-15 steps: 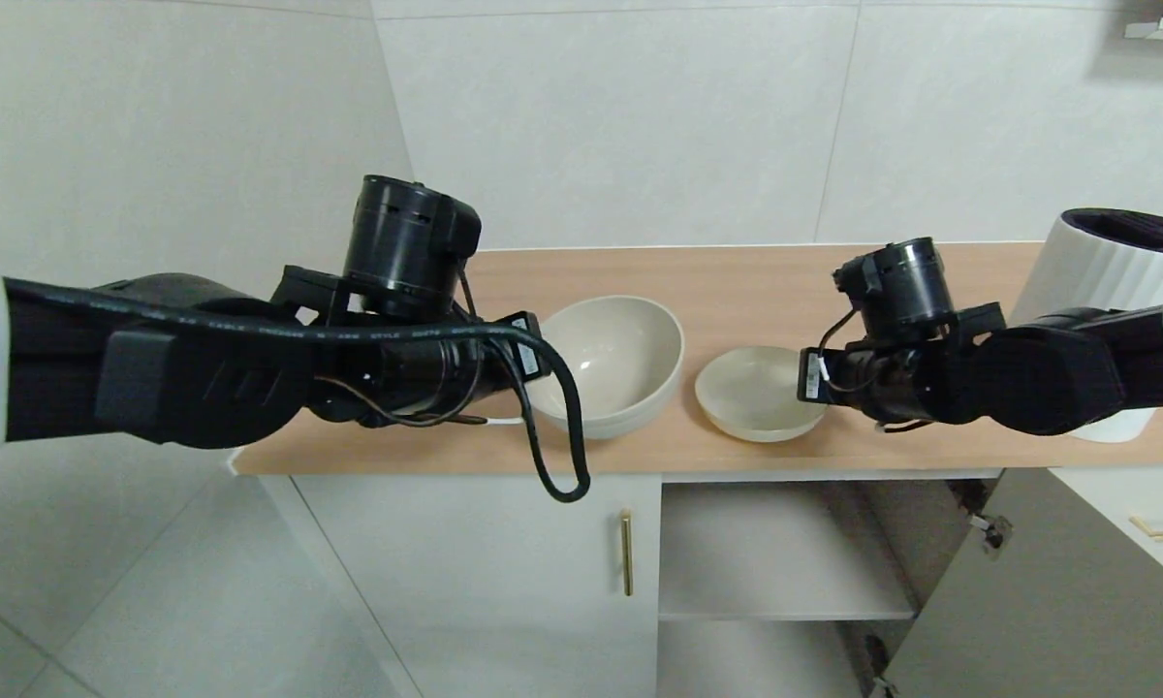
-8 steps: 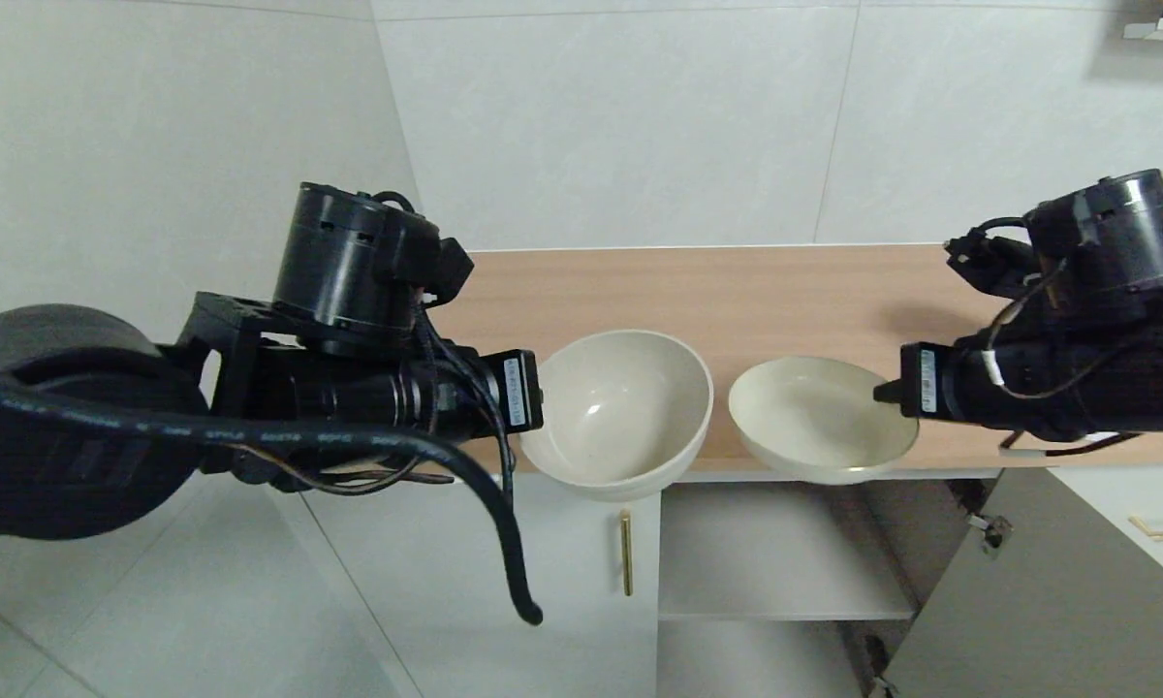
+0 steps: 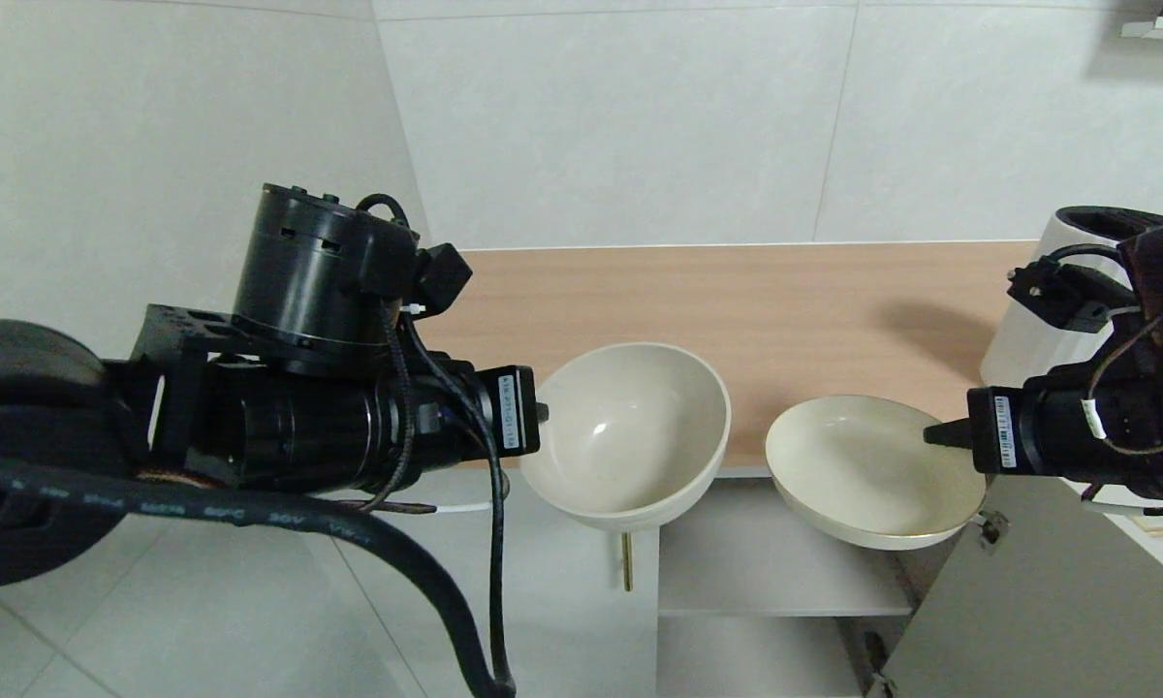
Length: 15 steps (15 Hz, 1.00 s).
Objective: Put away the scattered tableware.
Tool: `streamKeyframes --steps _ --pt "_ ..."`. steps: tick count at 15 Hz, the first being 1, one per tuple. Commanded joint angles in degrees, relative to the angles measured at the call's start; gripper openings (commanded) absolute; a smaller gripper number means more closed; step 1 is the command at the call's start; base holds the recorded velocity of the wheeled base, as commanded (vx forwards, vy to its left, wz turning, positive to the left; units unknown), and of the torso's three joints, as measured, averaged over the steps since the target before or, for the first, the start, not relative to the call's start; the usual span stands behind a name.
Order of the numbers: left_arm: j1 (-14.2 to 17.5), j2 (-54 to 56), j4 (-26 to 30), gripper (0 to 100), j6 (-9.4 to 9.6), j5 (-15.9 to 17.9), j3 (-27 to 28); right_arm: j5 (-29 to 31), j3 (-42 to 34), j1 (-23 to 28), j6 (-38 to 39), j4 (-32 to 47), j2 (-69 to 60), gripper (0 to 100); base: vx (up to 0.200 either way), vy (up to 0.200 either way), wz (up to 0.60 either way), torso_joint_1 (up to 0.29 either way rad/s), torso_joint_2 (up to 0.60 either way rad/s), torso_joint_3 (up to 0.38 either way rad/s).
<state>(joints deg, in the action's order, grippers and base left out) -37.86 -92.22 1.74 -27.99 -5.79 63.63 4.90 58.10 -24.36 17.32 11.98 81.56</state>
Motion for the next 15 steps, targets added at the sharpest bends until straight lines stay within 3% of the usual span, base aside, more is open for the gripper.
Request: streamKeyframes --steps 1,3,15 --pt "-0.37 -0.59 -0.07 0 0.13 -0.01 -0.27 0.02 -0.09 -0.08 -0.01 0.06 0.53 0 0.0 0.0 0.0 0.0 0.0 0.0" --pt "-0.37 -0.68 -0.07 0 0.83 -0.1 -0.27 0.11 -0.09 -0.08 -0.01 -0.03 1.06 0 0.0 0.0 0.0 0.0 0.0 0.0" --pt "-0.37 -1.91 -0.16 0 0.92 -0.19 -0.27 0.11 -0.09 0.98 -0.01 -0.82 3.35 0 0.0 0.0 0.0 -0.01 0.03 0.015"
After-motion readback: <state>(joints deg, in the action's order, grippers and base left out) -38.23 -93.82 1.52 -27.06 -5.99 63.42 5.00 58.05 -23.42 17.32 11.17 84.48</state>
